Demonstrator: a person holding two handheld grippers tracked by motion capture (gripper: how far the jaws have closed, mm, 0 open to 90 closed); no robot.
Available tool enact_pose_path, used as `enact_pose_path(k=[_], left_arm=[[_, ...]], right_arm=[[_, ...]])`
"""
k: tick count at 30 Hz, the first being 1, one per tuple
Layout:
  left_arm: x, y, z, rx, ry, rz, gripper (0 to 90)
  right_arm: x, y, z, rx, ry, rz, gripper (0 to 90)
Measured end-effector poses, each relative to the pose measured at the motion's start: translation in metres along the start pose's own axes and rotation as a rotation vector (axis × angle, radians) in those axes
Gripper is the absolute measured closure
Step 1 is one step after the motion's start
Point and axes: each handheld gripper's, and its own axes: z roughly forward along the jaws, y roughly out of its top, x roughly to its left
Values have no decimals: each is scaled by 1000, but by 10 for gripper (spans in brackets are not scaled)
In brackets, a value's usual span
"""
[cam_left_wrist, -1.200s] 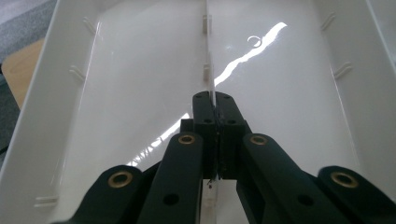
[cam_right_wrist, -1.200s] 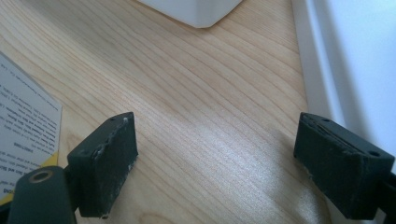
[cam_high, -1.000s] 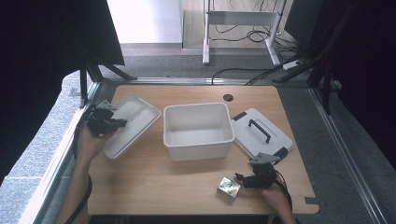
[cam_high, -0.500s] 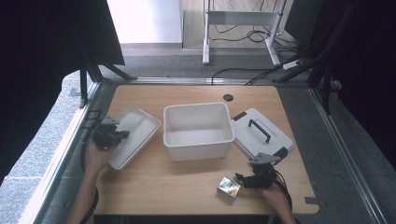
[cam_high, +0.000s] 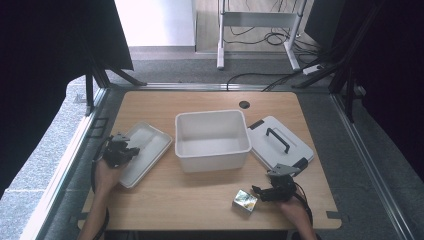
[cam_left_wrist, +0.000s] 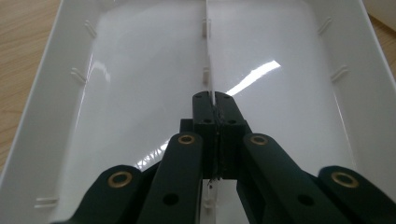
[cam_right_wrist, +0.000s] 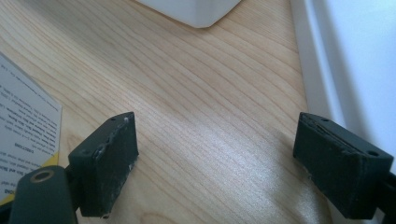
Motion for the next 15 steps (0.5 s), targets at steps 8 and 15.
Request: enact_pose_path(k=[8,15], left_arm=[[0,1,-6,-32,-4,-18,771],[-8,7,-24,-74,-9,-30,380]], right_arm=[[0,0,0,-1,0,0,139],[0,0,0,-1,0,0,139]])
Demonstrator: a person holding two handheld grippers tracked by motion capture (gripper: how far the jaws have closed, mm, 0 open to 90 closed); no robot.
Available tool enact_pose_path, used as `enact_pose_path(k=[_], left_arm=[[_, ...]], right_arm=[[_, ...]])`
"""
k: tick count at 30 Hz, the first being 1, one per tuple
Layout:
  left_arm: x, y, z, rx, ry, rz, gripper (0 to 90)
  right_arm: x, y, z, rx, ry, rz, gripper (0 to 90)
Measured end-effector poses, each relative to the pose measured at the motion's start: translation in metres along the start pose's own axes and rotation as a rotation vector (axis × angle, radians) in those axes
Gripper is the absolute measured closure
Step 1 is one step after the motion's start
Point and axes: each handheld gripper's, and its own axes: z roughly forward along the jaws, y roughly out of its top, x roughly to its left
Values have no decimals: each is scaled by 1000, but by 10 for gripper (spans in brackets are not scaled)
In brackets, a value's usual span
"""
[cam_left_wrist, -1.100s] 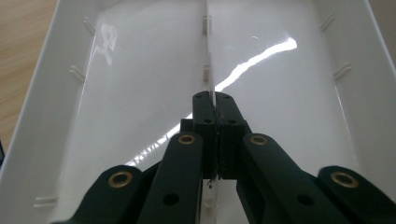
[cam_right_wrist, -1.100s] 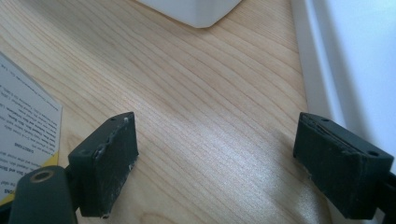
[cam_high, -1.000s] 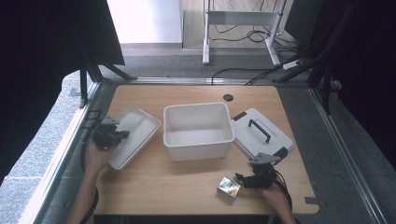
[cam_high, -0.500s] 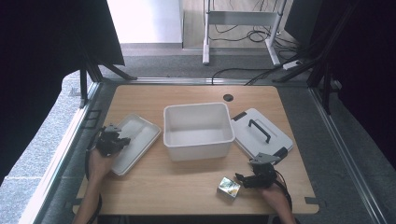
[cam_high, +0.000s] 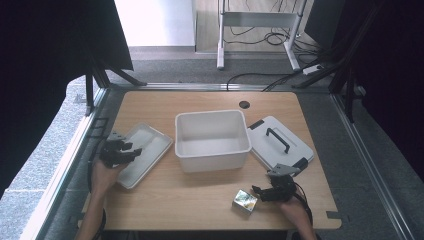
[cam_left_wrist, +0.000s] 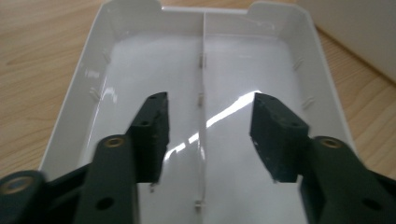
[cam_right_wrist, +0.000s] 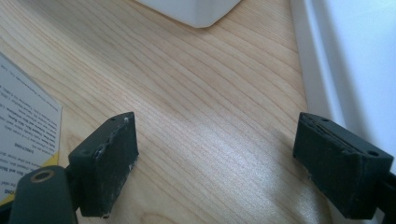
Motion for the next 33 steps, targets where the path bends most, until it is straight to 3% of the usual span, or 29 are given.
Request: enact_pose_path(k=[1,3,4,9,12,16,17,18,19,20,29,33], left_arm=[[-3,0,-2,-8,-2,-1,297],[-17,2,-9,-21,-22,6,203],[-17,2,-9,-21,-22,6,168],[-42,3,-18,-46,-74,36,85],[-62,2,-22,-46,-96,85,9],[-96,-1,-22,-52,-127,147,0],[-96,-1,-22,-52,-127,147,0],[-107,-5,-19,-56,-143,165,0],[-107,-5,-19,-56,-143,165,0],[-117,-9,-14,-51,-150,180,0],[-142,-31,16,-2,-187,212,0],[-150,-37,28,57,-159,258,0]], right_arm=[[0,0,0,0,0,0,140],[0,0,0,0,0,0,139],[0,0,0,0,0,0,139],[0,0,0,0,-1,1,139],[0,0,0,-1,-3,0,138],[0,0,0,1,-6,1,137],[0,0,0,1,-6,1,137],[0,0,0,1,-6,2,137],[0,0,0,1,-6,2,137],[0,0,0,1,-6,2,136],[0,0,0,1,-6,1,135],[0,0,0,0,-4,3,134]])
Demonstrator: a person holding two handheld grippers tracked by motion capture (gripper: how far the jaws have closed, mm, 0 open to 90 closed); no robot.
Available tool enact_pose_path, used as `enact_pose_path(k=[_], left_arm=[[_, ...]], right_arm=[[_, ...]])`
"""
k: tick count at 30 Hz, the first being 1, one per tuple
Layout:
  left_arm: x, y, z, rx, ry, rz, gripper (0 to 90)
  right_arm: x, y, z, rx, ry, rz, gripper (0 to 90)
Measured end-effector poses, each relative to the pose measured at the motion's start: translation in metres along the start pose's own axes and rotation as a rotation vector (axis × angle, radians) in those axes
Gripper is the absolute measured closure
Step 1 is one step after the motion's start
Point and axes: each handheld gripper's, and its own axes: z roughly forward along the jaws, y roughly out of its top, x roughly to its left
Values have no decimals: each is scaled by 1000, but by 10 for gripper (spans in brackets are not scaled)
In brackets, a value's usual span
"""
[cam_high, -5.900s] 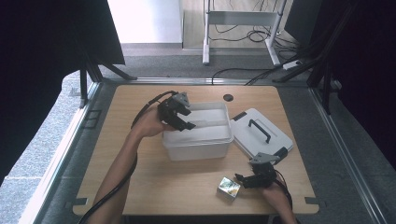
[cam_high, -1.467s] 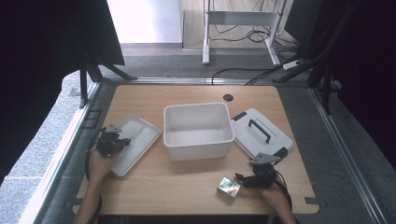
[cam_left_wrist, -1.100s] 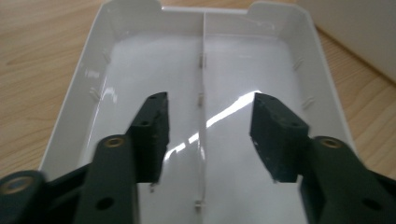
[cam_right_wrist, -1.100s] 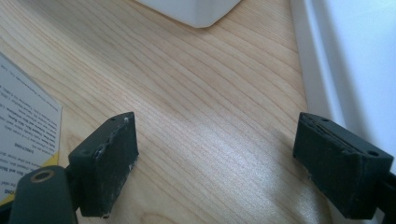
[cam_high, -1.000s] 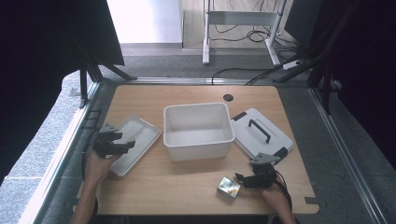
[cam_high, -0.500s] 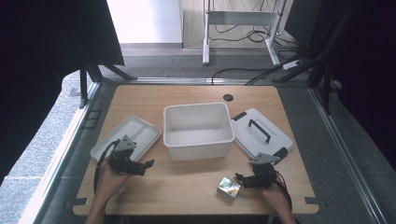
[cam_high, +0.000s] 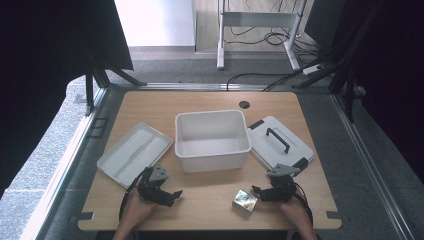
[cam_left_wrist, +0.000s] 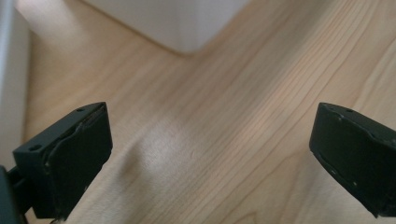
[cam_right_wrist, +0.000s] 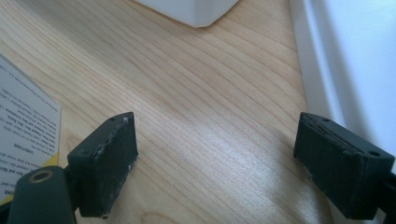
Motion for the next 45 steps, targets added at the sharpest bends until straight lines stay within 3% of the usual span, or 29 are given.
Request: enact_pose_path(k=[2,7,11,21,24,29,31,34,39,41,45], left_arm=[[-2,-2,6,8,-23,-2,0],[0,-2,7,13,-34,-14,0],[0,-2,7,15,-37,-20,0],[0,-2,7,14,-33,-25,0],[1,-2,7,14,-31,-28,0],[1,-2,7,12,-28,-30,0],[1,-2,7,12,-26,-31,0],[1,-2,7,12,-25,-32,0],[1,-2,7,12,-25,-32,0],[1,-2,7,12,-25,-33,0],[1,-2,7,12,-25,-33,0]], right_arm=[[0,0,0,1,1,-1,130],[-1,0,0,1,12,0,126],[-4,0,-4,-16,58,48,126],[2,14,-37,-34,76,23,124],[9,20,-48,-35,98,8,111],[27,31,-62,12,138,-45,91],[31,33,-63,19,151,-52,85],[47,39,-66,35,184,-96,89],[62,42,-60,50,220,-134,120],[71,41,-50,81,237,-161,136],[76,38,-36,121,230,-181,163]])
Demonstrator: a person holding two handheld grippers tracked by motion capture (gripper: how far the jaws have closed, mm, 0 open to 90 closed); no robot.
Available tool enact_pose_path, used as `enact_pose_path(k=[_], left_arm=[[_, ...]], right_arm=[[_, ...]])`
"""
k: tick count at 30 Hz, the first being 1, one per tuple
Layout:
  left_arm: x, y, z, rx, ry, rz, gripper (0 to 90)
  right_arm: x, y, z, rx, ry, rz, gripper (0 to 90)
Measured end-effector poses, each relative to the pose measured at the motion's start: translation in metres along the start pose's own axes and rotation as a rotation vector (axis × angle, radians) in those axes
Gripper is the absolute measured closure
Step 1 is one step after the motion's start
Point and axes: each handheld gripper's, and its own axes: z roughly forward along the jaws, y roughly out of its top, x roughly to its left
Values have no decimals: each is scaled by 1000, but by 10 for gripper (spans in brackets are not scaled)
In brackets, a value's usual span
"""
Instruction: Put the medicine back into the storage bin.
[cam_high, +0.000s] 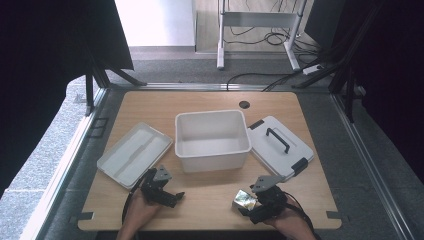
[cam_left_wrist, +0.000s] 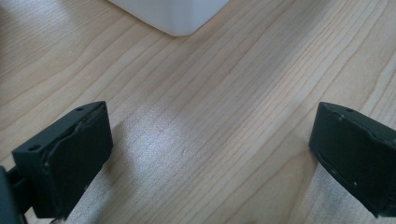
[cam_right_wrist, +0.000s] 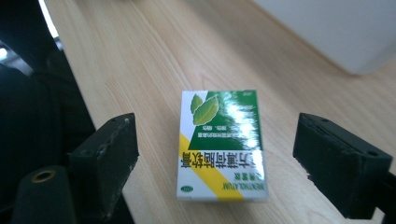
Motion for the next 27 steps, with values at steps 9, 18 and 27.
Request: enact_pose_path(k=[9,18,27], left_arm=[[0,0,0,2,1,2,0],[0,0,0,0,0,0,0],[0,0,0,2,-2,0,0]], right_arm=[[-7,-4,25,113,5,-15,410],[-5,9,11,121,9,-25,450],[-11,34,-18,91,20,-27,450]])
